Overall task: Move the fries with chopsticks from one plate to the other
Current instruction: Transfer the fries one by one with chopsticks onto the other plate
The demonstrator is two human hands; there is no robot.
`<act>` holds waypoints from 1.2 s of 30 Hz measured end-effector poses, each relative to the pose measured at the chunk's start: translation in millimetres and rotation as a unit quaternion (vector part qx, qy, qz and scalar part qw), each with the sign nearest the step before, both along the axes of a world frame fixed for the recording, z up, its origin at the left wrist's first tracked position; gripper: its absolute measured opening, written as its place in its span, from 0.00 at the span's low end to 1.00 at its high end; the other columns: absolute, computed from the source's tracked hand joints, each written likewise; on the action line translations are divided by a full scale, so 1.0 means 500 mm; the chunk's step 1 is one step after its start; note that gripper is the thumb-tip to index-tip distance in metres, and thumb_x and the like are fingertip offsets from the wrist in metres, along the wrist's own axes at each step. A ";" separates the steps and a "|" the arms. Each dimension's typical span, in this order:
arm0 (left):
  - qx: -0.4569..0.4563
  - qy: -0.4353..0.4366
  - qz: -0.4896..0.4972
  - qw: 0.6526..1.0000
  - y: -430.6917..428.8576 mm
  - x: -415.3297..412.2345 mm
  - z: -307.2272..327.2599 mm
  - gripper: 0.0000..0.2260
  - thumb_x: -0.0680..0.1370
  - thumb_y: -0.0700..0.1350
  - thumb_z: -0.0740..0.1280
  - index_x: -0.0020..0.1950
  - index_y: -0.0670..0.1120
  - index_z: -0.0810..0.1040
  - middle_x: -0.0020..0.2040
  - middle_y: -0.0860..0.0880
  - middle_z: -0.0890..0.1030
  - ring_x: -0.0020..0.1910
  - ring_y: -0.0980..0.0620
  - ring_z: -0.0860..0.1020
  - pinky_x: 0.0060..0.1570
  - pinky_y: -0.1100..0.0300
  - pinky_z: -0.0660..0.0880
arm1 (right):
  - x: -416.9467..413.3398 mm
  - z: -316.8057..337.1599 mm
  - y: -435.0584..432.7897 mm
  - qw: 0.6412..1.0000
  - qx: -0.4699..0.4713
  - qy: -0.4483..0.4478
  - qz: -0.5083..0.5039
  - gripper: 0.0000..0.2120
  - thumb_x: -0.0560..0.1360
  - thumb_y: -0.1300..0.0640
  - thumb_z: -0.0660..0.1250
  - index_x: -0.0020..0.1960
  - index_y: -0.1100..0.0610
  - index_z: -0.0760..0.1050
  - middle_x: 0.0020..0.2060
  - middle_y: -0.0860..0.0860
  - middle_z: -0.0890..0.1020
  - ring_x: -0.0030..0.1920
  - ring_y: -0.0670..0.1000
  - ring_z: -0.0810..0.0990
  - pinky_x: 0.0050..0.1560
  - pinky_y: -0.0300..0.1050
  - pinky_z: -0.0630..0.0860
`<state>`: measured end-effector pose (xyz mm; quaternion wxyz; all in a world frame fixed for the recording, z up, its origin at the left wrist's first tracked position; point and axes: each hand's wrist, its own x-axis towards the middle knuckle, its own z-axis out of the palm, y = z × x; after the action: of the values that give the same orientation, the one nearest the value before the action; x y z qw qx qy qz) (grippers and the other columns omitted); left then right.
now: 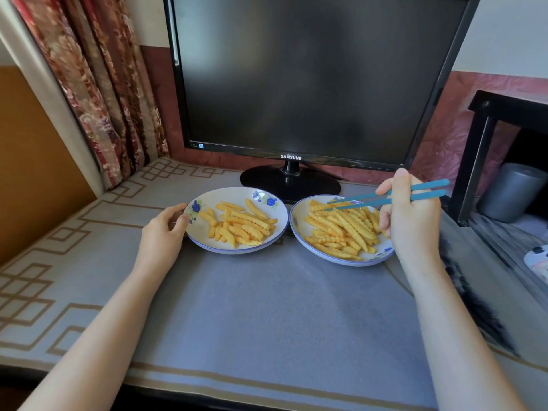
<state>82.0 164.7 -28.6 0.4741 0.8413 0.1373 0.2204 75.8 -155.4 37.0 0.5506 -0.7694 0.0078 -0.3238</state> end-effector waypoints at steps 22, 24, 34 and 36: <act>0.003 0.002 -0.002 1.000 0.000 0.000 0.000 0.14 0.80 0.43 0.59 0.64 0.47 0.76 0.57 0.48 0.80 0.48 0.56 0.73 0.49 0.64 0.64 | -0.033 0.014 0.056 0.982 0.149 -0.088 0.078 0.21 0.84 0.53 0.52 0.35 0.58 0.68 0.20 0.50 0.69 0.18 0.51 0.70 0.22 0.35 0.63; 0.006 0.001 -0.002 1.000 0.001 0.001 -0.001 0.14 0.80 0.42 0.59 0.63 0.47 0.77 0.57 0.48 0.81 0.48 0.55 0.74 0.49 0.62 0.65 | -0.037 0.014 0.074 0.980 0.153 -0.087 0.094 0.20 0.84 0.54 0.52 0.35 0.58 0.68 0.23 0.48 0.70 0.18 0.51 0.70 0.22 0.37 0.62; 0.005 0.001 -0.003 1.000 0.003 0.003 -0.002 0.14 0.80 0.43 0.59 0.63 0.47 0.77 0.57 0.48 0.81 0.49 0.56 0.74 0.50 0.63 0.65 | -0.032 -0.044 0.163 0.965 0.033 -0.062 0.251 0.17 0.82 0.51 0.52 0.38 0.56 0.69 0.26 0.52 0.74 0.24 0.50 0.74 0.31 0.33 0.68; 0.008 0.002 -0.002 1.000 0.003 0.004 -0.002 0.14 0.80 0.43 0.59 0.63 0.47 0.77 0.57 0.48 0.81 0.49 0.56 0.73 0.50 0.62 0.65 | -0.025 -0.060 0.171 0.962 -0.013 -0.034 0.271 0.17 0.81 0.48 0.53 0.39 0.56 0.70 0.25 0.53 0.74 0.27 0.50 0.75 0.34 0.34 0.68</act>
<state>84.0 166.3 -29.6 0.4678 0.8455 0.1351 0.2191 63.3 -70.0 7.2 0.6080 -0.7380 -0.2241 -0.1885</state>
